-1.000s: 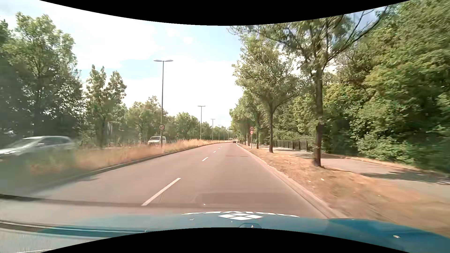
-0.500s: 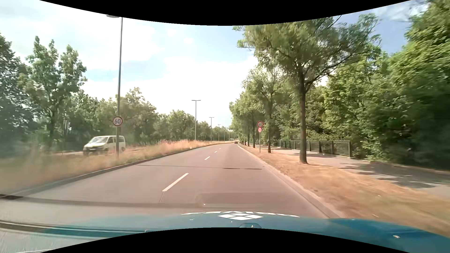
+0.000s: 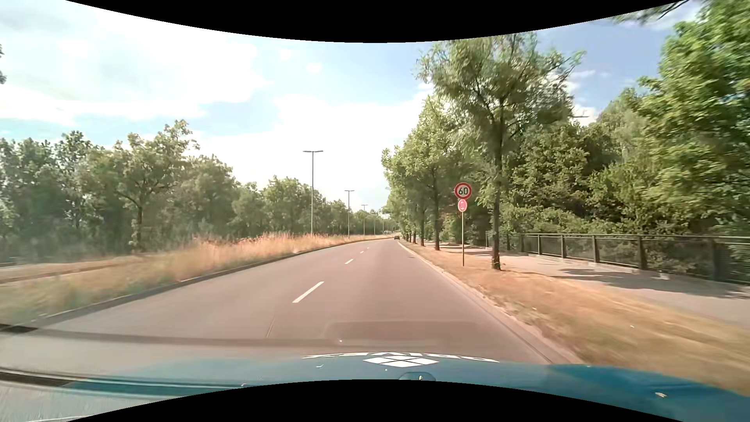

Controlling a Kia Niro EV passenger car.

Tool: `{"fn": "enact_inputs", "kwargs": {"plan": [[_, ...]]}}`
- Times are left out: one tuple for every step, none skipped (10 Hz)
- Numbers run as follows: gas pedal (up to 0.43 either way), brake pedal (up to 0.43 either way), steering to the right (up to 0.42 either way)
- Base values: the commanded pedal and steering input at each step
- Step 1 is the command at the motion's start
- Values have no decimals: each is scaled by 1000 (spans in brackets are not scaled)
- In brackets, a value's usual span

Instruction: Follow the waypoints while adhering to traffic rules and regulations

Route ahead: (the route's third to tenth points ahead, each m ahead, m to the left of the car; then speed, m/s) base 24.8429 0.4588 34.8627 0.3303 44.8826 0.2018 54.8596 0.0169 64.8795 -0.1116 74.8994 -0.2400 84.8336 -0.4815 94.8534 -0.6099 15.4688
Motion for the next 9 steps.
{"fn": "enact_inputs", "kwargs": {"plan": [[150, 0, -5], [150, 0, -5], [150, 0, -5], [150, 0, -5], [150, 0, -5], [150, 0, -5], [150, 0, -5], [150, 0, -5], [150, 0, -4]]}}
